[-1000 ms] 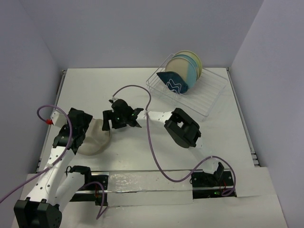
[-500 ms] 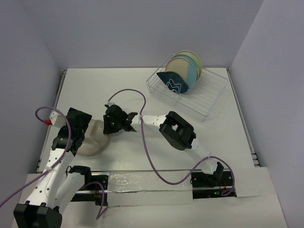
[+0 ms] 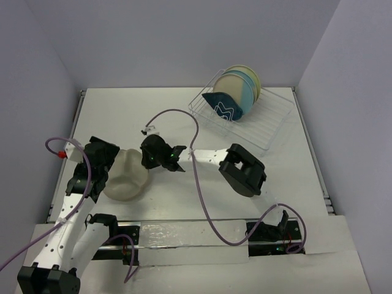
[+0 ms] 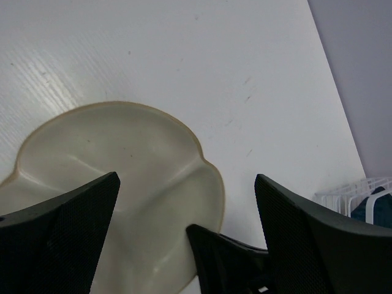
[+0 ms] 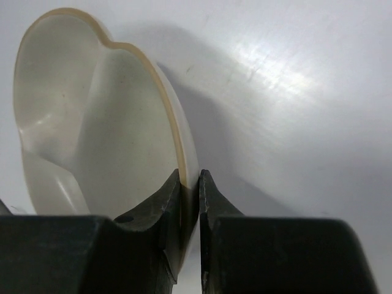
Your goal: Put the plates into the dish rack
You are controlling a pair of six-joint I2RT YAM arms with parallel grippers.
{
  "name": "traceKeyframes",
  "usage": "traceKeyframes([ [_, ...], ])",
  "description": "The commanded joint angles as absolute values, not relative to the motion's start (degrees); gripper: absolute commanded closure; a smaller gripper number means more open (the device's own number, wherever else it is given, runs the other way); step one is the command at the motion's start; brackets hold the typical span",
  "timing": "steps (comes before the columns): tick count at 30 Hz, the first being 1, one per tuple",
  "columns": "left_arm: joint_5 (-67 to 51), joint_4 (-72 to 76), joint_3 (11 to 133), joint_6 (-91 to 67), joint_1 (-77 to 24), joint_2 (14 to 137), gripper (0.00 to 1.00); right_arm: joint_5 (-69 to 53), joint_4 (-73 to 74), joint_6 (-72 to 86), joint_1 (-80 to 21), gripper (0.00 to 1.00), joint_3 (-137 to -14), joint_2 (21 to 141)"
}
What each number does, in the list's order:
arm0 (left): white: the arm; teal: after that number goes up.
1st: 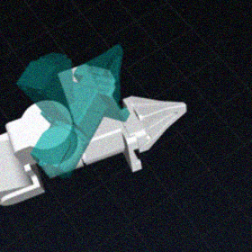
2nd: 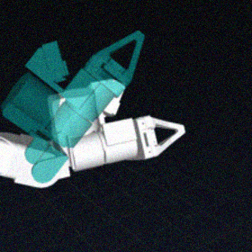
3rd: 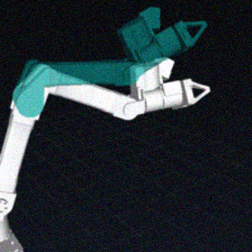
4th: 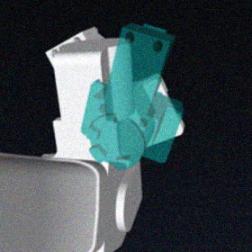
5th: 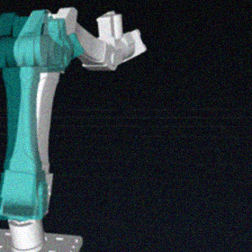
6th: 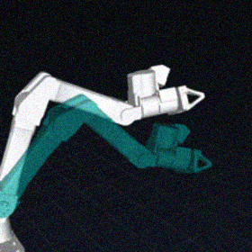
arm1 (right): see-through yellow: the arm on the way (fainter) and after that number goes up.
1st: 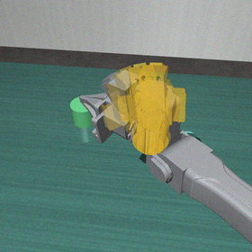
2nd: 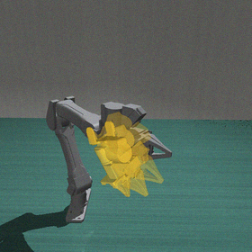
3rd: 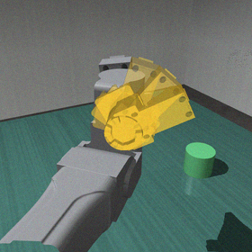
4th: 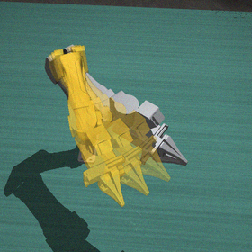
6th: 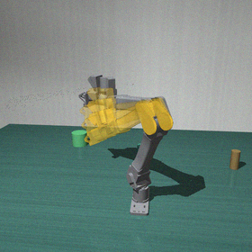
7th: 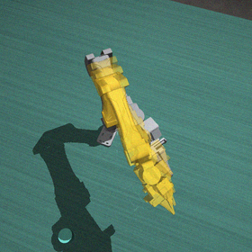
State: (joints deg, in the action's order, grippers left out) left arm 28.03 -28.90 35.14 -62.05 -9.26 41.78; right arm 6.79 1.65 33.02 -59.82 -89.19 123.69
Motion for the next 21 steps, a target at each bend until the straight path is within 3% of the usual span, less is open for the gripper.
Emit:
traceKeyframes([
  [1, 27.0, -24.3, 36.2, -59.3, -8.9, 40.7, 0.01, 14.2, -6.7, 17.7, -54.4, 1.0, -86.7, 110.2],
  [5, 26.9, -23.4, 35.9, -58.5, -8.8, 39.7, 0.01, 18.3, -11.5, 3.4, -51.5, 1.0, -82.2, 100.5],
  [10, 29.1, -22.9, 35.4, -59.2, -8.8, 39.5, 0.01, 13.3, -15.4, -4.9, -45.5, 1.0, -79.2, 89.7],
  [21, 32.2, -21.7, 38.0, -58.3, -8.8, 46.7, 0.01, 17.9, -20.6, -34.1, -35.4, 1.0, -81.8, 82.7],
])
